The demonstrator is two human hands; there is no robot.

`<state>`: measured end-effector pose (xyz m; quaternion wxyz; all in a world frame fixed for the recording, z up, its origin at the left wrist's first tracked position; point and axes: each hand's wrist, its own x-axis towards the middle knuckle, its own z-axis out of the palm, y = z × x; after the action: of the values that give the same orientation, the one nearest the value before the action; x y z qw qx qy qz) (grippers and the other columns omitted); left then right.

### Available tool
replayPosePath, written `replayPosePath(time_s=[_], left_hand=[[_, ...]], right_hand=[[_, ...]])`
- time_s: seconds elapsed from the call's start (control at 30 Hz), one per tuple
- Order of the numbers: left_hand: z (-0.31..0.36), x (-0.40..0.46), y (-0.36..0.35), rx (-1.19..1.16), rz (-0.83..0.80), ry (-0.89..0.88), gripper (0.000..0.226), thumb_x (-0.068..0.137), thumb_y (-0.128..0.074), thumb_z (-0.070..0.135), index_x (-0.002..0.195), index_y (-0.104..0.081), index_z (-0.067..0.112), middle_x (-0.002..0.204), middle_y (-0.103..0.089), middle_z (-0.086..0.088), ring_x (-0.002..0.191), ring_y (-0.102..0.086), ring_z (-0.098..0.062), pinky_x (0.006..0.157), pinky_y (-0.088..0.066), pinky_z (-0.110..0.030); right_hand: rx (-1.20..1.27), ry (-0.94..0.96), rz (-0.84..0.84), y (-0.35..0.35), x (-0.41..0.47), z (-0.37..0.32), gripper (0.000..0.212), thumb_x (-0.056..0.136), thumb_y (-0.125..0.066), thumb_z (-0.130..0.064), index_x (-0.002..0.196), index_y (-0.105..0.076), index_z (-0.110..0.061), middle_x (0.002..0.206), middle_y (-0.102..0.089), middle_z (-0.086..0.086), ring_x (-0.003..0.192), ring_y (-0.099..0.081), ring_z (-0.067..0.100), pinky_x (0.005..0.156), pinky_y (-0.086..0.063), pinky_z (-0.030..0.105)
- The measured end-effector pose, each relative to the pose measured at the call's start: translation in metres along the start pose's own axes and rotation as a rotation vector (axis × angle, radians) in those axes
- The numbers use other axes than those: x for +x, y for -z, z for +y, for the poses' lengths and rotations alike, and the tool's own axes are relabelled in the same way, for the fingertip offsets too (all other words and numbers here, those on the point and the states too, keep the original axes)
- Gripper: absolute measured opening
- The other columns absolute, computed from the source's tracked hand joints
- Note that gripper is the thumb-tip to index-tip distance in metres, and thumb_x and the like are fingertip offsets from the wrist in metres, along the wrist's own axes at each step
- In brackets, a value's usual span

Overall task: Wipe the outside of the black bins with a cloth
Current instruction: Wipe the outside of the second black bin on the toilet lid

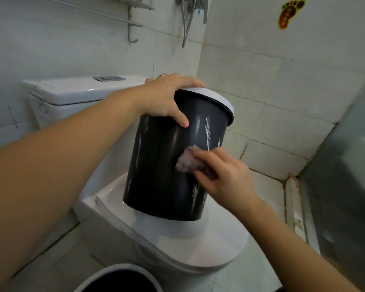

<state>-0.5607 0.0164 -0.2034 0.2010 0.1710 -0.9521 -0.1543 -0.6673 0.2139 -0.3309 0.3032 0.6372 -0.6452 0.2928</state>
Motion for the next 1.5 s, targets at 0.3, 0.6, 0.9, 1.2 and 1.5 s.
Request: replayPosePath(time_s=[0.3,0.6,0.9,1.2,1.5], left_hand=[[-0.001,-0.003,0.002,0.065,-0.002,-0.021,0.090,0.066,-0.087,0.039,0.140,-0.039,0.053,0.126,-0.048,0.007,0.128,-0.036,-0.023,0.111,-0.027,-0.049],[0.003,-0.006,0.005,0.051,-0.018,-0.043,0.073,0.078,-0.077,0.040,0.139,-0.039,0.054,0.130,-0.047,0.008,0.128,-0.037,-0.022,0.110,-0.030,-0.050],[-0.001,-0.006,0.005,0.045,-0.010,-0.044,0.072,0.082,-0.075,0.030,0.140,-0.039,0.054,0.114,-0.042,0.014,0.127,-0.037,-0.021,0.111,-0.027,-0.044],[0.005,-0.005,0.005,0.028,-0.031,-0.072,0.066,0.083,-0.073,0.035,0.137,-0.040,0.055,0.114,-0.044,0.012,0.122,-0.038,-0.019,0.110,-0.027,-0.048],[0.002,-0.008,0.007,0.002,-0.024,-0.039,0.073,0.078,-0.077,0.028,0.136,-0.042,0.053,0.119,-0.047,0.013,0.125,-0.037,-0.019,0.110,-0.028,-0.045]], right_hand=[[0.015,0.141,-0.118,0.004,-0.011,-0.002,0.027,0.084,-0.073,-0.025,0.109,-0.073,-0.016,0.089,-0.064,0.003,0.074,-0.061,0.022,0.057,-0.052,0.036],[0.021,-0.091,0.064,0.018,0.062,0.017,0.034,0.086,-0.075,-0.027,0.118,-0.070,-0.017,0.094,-0.065,0.005,0.079,-0.062,0.025,0.064,-0.052,0.038],[-0.008,0.016,0.044,0.013,0.034,0.014,0.029,0.084,-0.077,-0.020,0.111,-0.073,-0.013,0.090,-0.065,0.006,0.072,-0.063,0.027,0.055,-0.053,0.041],[-0.022,-0.108,0.090,0.021,0.075,0.014,0.029,0.089,-0.070,-0.024,0.117,-0.071,-0.017,0.095,-0.065,0.006,0.082,-0.061,0.028,0.065,-0.049,0.037],[0.006,-0.199,0.092,0.024,0.070,0.027,0.026,0.088,-0.071,-0.025,0.113,-0.071,-0.018,0.092,-0.063,0.002,0.079,-0.059,0.024,0.066,-0.043,0.031]])
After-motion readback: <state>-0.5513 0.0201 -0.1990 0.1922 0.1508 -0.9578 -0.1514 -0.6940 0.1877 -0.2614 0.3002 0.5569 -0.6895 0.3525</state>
